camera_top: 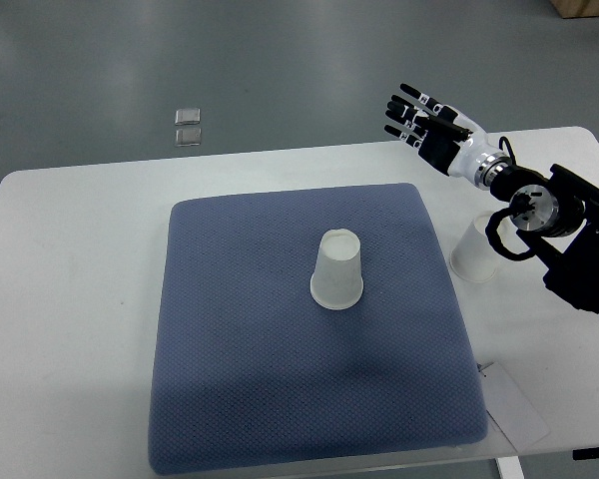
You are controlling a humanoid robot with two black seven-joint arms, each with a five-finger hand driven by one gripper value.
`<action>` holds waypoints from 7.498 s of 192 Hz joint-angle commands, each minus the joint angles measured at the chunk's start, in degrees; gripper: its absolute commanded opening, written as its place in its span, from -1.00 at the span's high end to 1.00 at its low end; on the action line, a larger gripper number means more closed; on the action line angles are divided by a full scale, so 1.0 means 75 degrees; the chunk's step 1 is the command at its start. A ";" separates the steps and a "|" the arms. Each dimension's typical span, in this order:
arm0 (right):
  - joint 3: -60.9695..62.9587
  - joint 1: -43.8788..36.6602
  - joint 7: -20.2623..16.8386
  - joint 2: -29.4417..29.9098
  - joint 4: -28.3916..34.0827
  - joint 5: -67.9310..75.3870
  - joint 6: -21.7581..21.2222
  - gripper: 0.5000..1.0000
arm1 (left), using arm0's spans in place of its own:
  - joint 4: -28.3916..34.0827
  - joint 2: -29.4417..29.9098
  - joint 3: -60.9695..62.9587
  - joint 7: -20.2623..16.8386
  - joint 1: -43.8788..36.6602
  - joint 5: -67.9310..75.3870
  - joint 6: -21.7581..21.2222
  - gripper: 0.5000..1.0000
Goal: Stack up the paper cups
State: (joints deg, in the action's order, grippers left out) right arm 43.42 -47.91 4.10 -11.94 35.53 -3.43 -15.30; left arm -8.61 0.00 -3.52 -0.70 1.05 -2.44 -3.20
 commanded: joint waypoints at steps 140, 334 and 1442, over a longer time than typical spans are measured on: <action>0.0000 -0.0023 -0.0008 -0.0060 0.0043 0.0023 -0.0035 -0.69 | 0.0071 0.0000 0.0000 0.0000 -0.0011 -0.0003 -0.0007 -1.00; -1.0582 -0.8237 -0.1590 -0.3740 0.4133 -0.4617 -0.2627 -0.69 | 0.0059 0.0000 0.0000 0.0000 -0.0011 -0.0003 -0.0007 -1.00; -1.0547 -1.0687 -0.1590 -0.1467 0.5622 -0.2918 -0.1922 0.27 | 0.0059 0.0000 0.0000 0.0000 -0.0011 -0.0003 -0.0007 -1.00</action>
State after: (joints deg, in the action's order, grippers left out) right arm -35.74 -128.13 -7.82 -26.12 77.69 -27.05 -30.24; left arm -8.17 0.00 -3.52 -0.70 0.96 -2.46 -3.25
